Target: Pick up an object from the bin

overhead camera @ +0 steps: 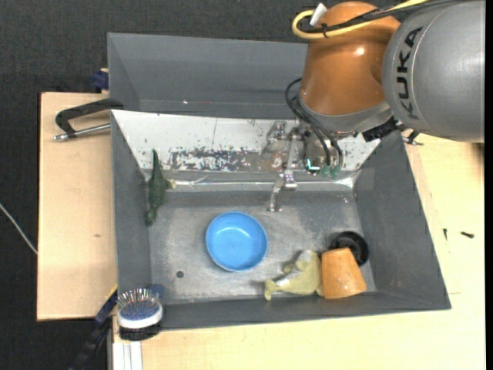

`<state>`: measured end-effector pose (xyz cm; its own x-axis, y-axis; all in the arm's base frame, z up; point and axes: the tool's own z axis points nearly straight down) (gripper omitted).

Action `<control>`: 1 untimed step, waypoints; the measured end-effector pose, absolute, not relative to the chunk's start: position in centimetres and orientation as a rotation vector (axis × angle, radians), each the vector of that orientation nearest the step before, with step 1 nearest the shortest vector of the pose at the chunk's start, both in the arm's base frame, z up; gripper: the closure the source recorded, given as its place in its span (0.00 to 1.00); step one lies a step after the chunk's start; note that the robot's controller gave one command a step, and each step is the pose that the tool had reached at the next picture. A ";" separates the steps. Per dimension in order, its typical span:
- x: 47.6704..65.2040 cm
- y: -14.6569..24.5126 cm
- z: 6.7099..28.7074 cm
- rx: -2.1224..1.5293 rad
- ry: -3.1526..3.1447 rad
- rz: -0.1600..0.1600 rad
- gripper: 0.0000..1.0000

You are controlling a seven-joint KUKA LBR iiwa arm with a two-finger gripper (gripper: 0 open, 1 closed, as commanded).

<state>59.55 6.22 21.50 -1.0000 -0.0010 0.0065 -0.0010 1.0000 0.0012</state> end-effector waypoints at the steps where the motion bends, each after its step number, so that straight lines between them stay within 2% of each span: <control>1: 54.9 10.0 7.2 0.086 -3.149 -0.004 0.00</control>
Offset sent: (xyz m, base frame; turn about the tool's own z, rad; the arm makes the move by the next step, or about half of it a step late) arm -0.0486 0.0361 -0.1450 -0.0518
